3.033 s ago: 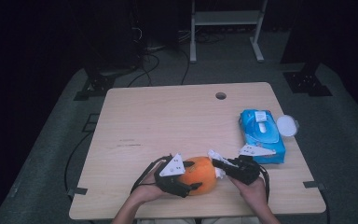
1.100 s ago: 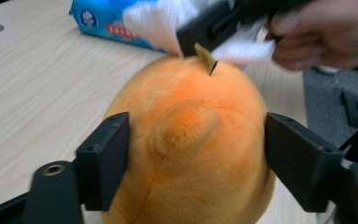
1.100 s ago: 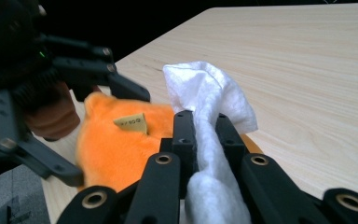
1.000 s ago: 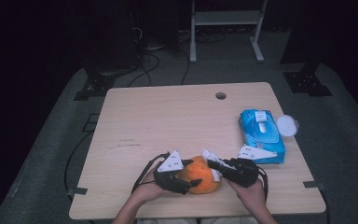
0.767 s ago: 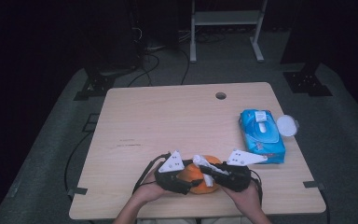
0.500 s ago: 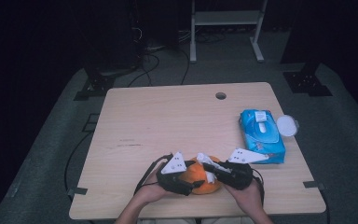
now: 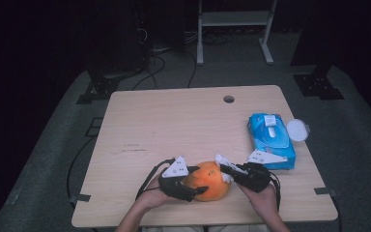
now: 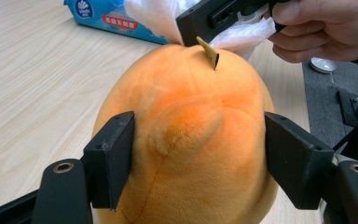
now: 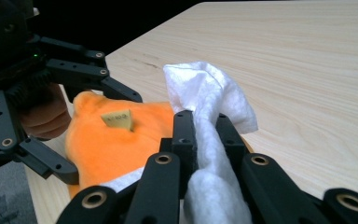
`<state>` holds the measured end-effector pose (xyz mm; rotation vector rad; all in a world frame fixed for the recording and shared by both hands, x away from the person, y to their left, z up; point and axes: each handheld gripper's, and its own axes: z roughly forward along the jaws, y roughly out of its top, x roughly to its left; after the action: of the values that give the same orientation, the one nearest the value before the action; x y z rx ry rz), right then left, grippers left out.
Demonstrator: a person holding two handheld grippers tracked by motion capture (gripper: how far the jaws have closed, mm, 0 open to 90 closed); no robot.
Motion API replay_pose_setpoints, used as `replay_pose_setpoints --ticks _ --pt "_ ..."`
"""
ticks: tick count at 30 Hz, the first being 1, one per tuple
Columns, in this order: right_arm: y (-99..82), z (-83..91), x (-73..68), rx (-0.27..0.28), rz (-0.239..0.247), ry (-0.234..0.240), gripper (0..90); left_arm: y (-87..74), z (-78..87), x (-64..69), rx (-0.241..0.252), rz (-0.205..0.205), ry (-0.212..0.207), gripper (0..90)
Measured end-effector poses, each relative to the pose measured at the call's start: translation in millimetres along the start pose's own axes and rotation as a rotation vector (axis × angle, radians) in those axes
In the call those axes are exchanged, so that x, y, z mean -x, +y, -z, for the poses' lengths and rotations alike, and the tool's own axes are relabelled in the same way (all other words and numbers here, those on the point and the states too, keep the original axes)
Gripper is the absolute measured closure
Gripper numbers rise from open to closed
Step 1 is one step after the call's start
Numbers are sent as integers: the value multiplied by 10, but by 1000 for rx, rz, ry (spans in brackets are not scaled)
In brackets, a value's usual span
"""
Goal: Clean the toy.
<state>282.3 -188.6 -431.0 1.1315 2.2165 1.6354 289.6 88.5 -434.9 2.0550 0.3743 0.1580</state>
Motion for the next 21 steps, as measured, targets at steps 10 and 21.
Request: replay_pose_setpoints --ticks 10,21 --pt "-27 4 76 -14 -5 -21 810 -12 45 -52 4 20 15 286" --pt "202 51 -402 -107 194 186 811 -6 31 -52 7 24 19 283"
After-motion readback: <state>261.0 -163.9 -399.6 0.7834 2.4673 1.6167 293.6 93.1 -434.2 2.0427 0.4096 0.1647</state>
